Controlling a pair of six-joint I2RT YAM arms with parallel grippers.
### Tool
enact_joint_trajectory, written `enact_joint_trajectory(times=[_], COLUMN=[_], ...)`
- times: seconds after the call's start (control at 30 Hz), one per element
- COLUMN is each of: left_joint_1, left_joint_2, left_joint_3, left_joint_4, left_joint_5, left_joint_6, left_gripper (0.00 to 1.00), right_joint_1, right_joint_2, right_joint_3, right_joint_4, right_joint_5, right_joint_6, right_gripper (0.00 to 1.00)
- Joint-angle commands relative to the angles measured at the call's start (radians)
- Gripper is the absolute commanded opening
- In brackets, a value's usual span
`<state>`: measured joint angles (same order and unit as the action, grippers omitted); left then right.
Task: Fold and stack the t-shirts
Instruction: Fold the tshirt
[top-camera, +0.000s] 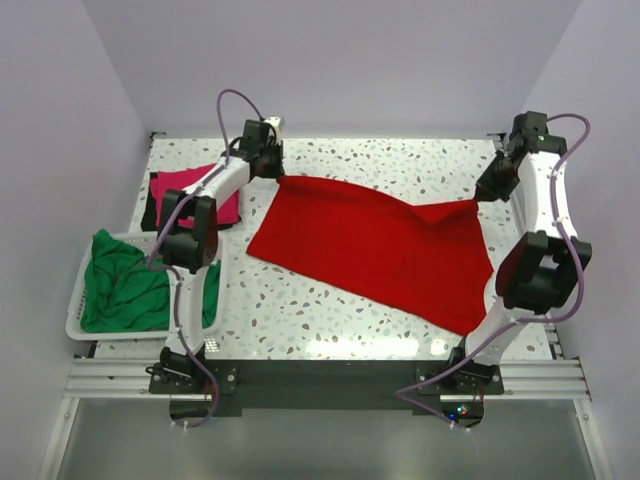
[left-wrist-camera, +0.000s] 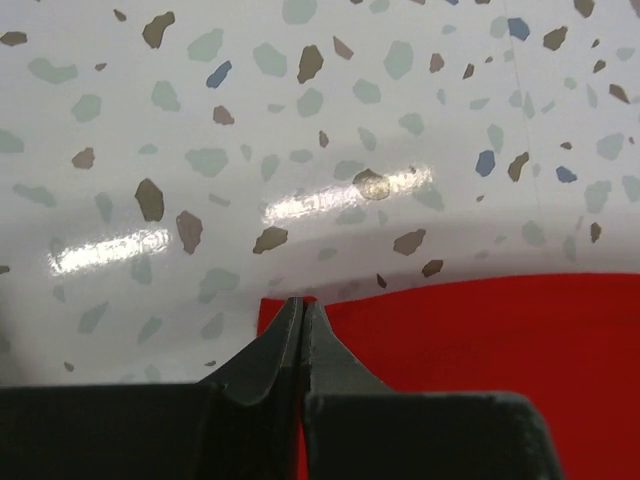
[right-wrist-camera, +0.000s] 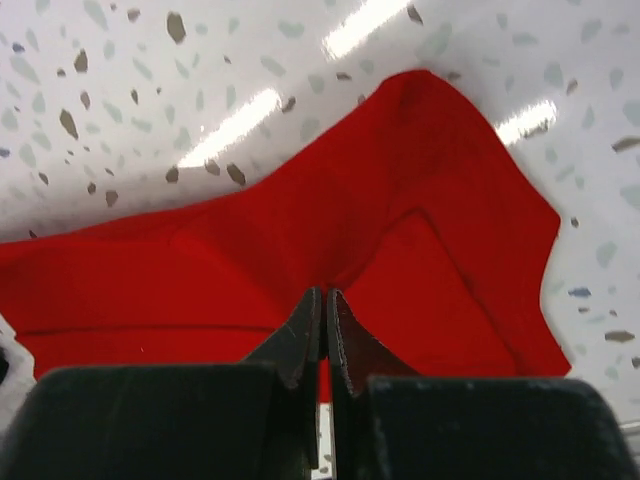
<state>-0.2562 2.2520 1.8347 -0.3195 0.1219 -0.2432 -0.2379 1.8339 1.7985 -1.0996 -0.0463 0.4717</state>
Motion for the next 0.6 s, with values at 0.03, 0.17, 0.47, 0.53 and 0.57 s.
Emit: enact_joint_trajectory(times=[0.03,0.17,0.47,0.53,0.57], left_joint_1=[0.0,0.0,-0.002,-0.005,-0.006], left_joint_2=[-0.121,-0.157,-0.264,-0.298,-0.31], left_joint_3=[-0.083,-0.132,-0.273,-0.316,-0.33], left_joint_4=[0.014,0.008,0.007,0.008,0.014], left_joint_5=[-0.094,-0.119,-0.156,-0.156,-0.154], left_joint_6=[0.096,0.128,0.159,0.157,0.156], left_gripper=[0.0,0.0,0.0,0.0,0.0], right_joint_1=[-0.001,0.0,0.0,0.0,0.0], right_joint_2=[-0.145,-0.232,-0.396,-0.412,-0.423], right_joint_3=[-0.112,-0.235,-0.494,-0.517,-0.536], right_joint_4=[-0.088,-0.118,-0.129,-0.131,-0.128], right_joint_5=[-0.015,-0.03,-0.04,-0.033,-0.03], right_joint_6=[-0.036,-0.041,-0.044,-0.039,-0.038], right_gripper=[0.0,0.0,0.0,0.0,0.0])
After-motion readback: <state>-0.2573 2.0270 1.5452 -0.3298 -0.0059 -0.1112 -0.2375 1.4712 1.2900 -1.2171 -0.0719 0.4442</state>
